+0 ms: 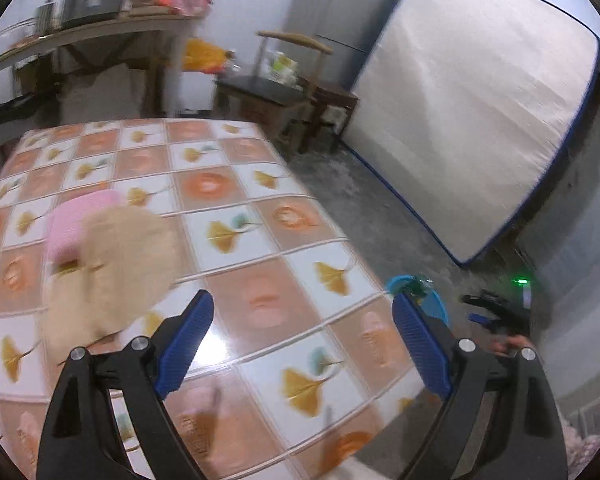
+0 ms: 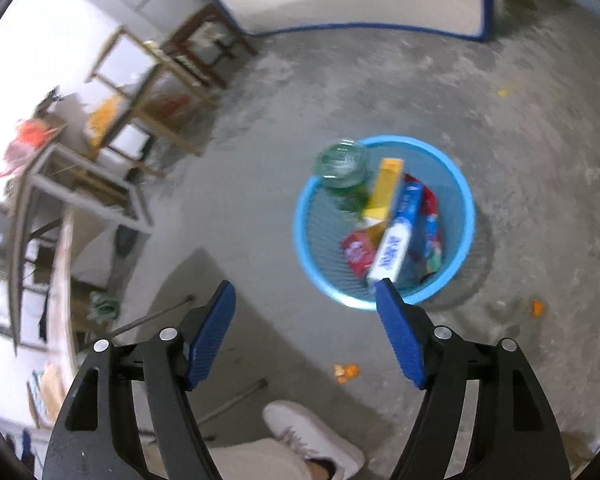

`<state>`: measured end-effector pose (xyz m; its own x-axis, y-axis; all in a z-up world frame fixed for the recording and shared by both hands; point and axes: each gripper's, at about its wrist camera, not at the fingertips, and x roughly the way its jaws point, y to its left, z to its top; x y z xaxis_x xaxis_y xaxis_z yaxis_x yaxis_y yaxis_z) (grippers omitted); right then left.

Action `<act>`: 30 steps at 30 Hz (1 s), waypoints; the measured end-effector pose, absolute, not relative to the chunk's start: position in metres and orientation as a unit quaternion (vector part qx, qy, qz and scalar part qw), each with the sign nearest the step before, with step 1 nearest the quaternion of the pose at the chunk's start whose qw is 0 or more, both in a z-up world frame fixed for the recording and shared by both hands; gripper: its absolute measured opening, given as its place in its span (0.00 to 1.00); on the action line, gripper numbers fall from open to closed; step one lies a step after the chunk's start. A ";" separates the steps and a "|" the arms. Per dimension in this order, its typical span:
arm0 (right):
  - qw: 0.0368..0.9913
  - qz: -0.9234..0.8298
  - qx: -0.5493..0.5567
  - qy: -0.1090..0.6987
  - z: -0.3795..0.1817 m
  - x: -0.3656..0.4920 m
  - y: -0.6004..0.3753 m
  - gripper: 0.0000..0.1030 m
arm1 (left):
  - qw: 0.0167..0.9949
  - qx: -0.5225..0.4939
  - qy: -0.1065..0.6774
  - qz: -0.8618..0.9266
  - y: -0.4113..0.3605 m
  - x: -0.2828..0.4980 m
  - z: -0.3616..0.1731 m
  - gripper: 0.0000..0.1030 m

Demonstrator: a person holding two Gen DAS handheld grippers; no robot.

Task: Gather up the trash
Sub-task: 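Open the right tool to drop the green bottle into the wastebasket, then swing both tools back to the table and grasp the beige cloth with the right tool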

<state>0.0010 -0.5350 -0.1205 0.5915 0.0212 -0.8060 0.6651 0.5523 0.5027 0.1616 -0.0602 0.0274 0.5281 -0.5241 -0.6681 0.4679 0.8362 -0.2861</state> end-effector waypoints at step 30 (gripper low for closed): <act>0.836 0.266 -0.110 0.468 -0.034 0.260 -0.022 0.92 | 0.908 -0.134 0.390 -0.076 0.143 0.144 -0.023 0.86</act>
